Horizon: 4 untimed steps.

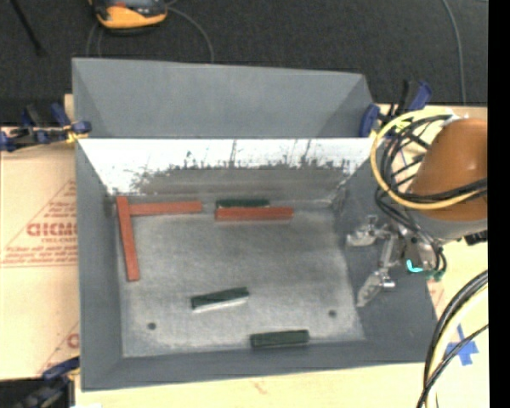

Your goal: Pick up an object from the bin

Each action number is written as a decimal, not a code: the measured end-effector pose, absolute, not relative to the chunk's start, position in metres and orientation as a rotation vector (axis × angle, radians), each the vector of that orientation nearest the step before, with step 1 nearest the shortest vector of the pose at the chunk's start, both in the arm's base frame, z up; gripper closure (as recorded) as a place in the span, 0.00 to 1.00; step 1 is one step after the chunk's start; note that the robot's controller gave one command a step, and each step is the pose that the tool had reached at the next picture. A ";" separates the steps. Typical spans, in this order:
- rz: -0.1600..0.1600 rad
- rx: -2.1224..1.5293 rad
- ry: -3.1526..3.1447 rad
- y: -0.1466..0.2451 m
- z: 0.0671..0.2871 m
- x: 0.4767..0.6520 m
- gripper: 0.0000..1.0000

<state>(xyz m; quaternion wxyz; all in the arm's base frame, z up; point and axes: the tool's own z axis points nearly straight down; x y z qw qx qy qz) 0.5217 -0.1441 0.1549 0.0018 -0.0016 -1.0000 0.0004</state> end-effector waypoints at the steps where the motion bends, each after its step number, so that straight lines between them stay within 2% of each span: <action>1: 0.003 0.001 -3.145 -0.144 0.159 0.524 0.00; 2: 0.005 0.040 -3.149 -0.095 0.120 0.506 0.00; 3: -0.001 0.091 -3.150 -0.054 0.095 0.496 0.00; 4: 0.001 0.005 -3.144 -0.010 0.109 0.510 0.00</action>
Offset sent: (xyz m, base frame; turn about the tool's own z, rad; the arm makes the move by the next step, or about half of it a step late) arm -0.0299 0.0885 -0.0645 -0.0552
